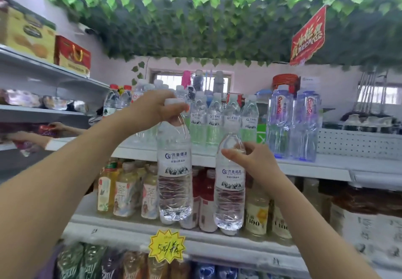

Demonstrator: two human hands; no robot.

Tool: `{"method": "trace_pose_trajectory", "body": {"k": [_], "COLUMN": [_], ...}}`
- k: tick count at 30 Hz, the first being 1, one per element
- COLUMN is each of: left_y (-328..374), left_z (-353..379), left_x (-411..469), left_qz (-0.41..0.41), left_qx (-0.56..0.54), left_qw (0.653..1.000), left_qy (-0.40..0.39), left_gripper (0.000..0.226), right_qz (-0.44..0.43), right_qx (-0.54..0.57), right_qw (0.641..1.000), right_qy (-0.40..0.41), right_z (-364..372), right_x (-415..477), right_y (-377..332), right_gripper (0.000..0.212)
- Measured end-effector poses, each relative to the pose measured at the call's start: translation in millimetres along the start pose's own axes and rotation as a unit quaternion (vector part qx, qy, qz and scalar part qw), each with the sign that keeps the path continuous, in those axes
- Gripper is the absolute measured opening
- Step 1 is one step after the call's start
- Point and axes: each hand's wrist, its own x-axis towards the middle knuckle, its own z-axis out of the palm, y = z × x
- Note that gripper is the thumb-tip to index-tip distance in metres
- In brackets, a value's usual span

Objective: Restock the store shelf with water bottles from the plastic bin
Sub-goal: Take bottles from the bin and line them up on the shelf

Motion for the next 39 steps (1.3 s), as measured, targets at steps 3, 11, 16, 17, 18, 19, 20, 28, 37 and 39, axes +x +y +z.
{"method": "trace_pose_trajectory", "body": {"k": [3, 11, 16, 17, 18, 19, 20, 28, 37, 39], "left_y": [6, 2, -1, -3, -4, -6, -7, -23, -38, -44], "left_z": [-2, -13, -20, -23, -27, -30, -32, -37, -18, -16], "left_x": [0, -14, -12, -10, -8, -5, -2, 40, 78, 84], "left_qz": [0.004, 0.029, 0.014, 0.016, 0.017, 0.013, 0.009, 0.018, 0.020, 0.023], "left_qx": [0.010, 0.004, 0.010, 0.009, 0.007, 0.003, 0.000, 0.027, 0.076, 0.080], "left_qw": [1.000, 0.999, 1.000, 1.000, 1.000, 1.000, 1.000, 0.999, 0.997, 0.997], "left_qy": [-0.006, -0.011, -0.024, -0.021, -0.015, -0.008, -0.003, 0.022, 0.003, -0.003], "left_gripper": [0.023, 0.029, 0.030, 0.030, 0.032, 0.034, 0.035, 0.027, 0.028, 0.028], "right_qz": [0.016, -0.010, -0.026, -0.032, -0.037, -0.040, -0.044, -0.088, -0.059, -0.065], "right_qx": [0.020, 0.019, 0.019, 0.018, 0.016, 0.018, 0.020, 0.043, 0.023, -0.016], "right_qw": [1.000, 0.997, 0.996, 0.996, 0.996, 0.997, 0.997, 0.992, 0.994, 0.994], "right_qy": [-0.004, 0.079, 0.078, 0.076, 0.074, 0.070, 0.064, 0.084, 0.089, 0.081], "right_z": [-2, 2, 4, 4, 4, 4, 4, 17, 67, 80], "right_x": [-2, -6, 8, 15, 23, 31, 40, 123, 215, 225], "right_y": [-5, -36, -49, -50, -50, -50, -49, -42, -12, -2], "right_gripper": [0.079, 0.085, 0.104, 0.106, 0.108, 0.111, 0.114, 0.064, 0.053, 0.064]}}
